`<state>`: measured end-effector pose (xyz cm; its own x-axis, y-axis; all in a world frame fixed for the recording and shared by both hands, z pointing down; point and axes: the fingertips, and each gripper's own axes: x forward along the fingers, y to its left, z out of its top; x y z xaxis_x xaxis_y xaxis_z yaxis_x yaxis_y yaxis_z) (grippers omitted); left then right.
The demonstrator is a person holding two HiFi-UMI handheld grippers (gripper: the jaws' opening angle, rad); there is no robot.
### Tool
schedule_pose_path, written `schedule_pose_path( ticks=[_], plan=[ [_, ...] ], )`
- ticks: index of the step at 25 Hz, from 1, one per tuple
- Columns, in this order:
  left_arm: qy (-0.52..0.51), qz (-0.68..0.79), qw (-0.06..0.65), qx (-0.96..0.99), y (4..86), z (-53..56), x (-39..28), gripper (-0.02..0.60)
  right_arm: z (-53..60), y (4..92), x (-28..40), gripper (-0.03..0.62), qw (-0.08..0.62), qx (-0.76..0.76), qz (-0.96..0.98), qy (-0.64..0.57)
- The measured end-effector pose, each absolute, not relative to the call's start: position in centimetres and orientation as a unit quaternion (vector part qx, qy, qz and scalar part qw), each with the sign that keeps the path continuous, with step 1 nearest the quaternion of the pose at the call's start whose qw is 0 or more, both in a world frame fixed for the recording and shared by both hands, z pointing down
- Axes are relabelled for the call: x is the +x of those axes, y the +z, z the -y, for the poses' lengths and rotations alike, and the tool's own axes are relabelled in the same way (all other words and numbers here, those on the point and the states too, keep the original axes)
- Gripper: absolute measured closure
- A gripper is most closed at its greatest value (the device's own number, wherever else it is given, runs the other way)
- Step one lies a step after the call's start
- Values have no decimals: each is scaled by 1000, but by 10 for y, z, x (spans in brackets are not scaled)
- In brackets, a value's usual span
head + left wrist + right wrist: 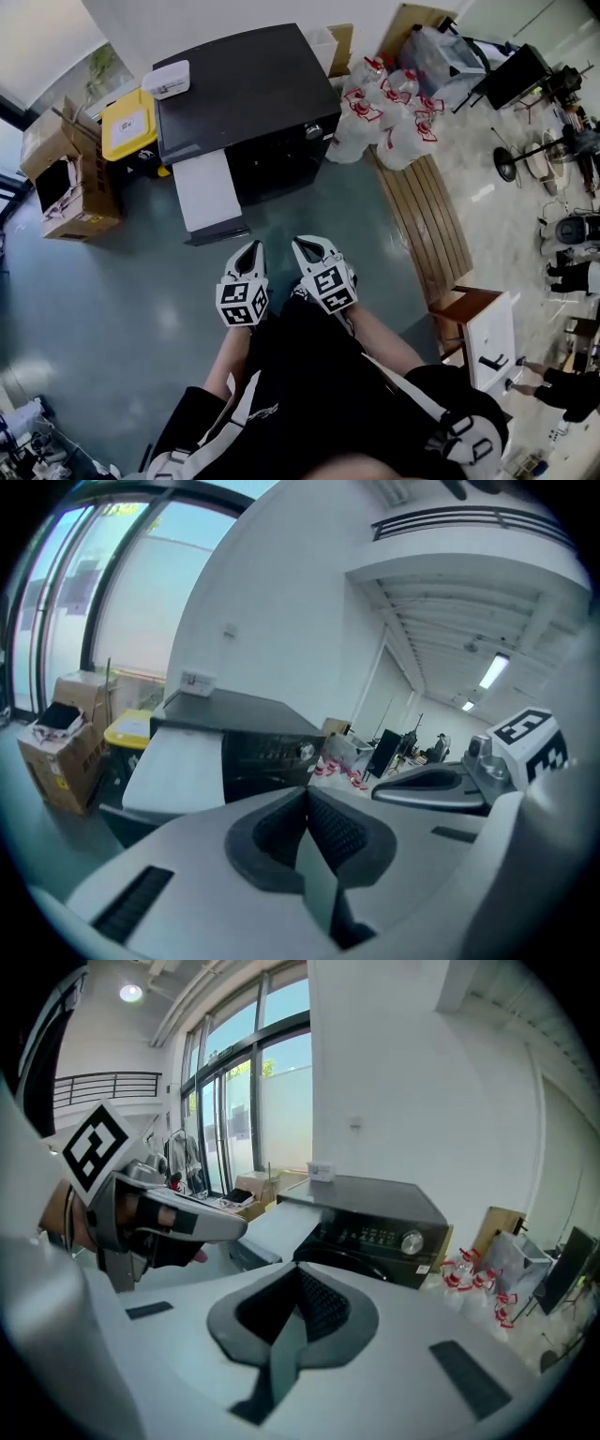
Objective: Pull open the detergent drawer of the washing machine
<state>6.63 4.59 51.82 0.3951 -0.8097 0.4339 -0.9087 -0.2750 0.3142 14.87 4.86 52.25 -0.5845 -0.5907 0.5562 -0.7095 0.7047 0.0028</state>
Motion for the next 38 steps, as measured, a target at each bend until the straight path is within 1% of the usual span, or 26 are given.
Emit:
schedule_pose_path(
  ticks=[5,12,17,20,24,29,38],
  plan=[
    [61,549,191,811,448,-27,80,560,-27,455,163,585,211,403,888,71],
    [-5,552,118,826,354,-12,65,560,-11,377,164,585,133,440,887,44],
    [-26,543,65,837,294,-11,50,560,1,326,162,585,101,476,873,20],
    [-40,543,48,838,268,-11,34,560,5,301,155,585,79,494,866,7],
    [-41,543,30,838,246,-7,14,560,3,276,140,586,59,505,861,-9],
    [-36,550,15,834,241,-3,-12,560,2,266,111,586,56,502,862,-27],
    [-29,548,20,836,250,-4,-30,560,3,261,96,585,56,509,858,-43]
  ],
)
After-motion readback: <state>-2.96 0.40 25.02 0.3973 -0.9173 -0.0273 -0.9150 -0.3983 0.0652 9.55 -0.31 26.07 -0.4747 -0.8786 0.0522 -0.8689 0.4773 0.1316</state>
